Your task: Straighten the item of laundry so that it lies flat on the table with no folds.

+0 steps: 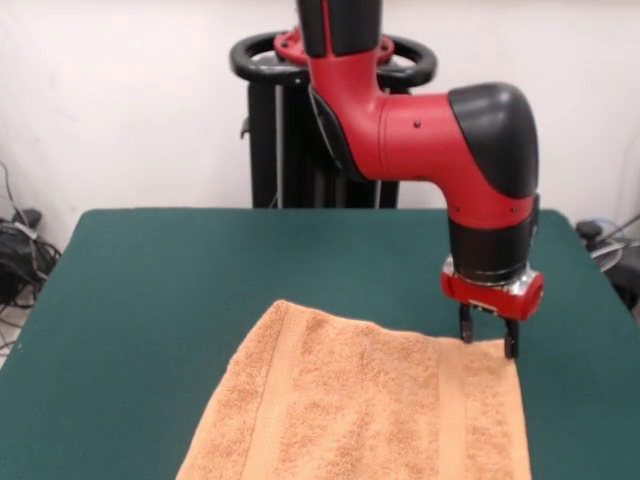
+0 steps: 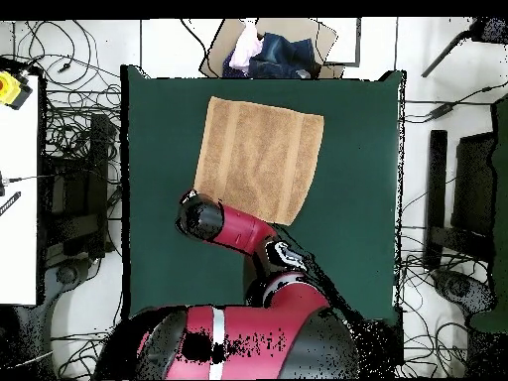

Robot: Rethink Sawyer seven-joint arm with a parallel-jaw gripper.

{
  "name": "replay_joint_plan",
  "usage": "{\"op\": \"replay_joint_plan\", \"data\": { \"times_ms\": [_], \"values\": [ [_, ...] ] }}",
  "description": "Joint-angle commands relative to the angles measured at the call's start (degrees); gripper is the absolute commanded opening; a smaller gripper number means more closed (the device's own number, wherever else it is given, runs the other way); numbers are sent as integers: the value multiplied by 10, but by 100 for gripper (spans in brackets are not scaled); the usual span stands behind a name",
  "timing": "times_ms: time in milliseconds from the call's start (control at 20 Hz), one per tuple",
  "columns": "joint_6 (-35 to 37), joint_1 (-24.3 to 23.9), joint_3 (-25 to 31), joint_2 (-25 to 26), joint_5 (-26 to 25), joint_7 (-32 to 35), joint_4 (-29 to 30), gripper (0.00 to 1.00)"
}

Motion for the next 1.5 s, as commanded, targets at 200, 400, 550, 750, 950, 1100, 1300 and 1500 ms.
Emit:
{"op": "replay_joint_plan", "data": {
  "times_ms": [200, 400, 550, 750, 950, 1100, 1300, 1500],
  "values": [
    [-48, 15, -17, 55, -14, 72, -29, 100],
    [-53, 12, -20, 62, -18, 70, -35, 100],
    [-58, 15, -26, 62, -16, 74, -35, 100],
    [-60, 16, -28, 62, -14, 77, -34, 100],
    [-63, 22, -36, 61, -10, 82, -34, 100],
    [-66, 21, -38, 63, -13, 80, -36, 100],
    [-69, 23, -44, 66, -15, 79, -39, 100],
    [-71, 28, -52, 67, -16, 79, -43, 100]
  ]
}}
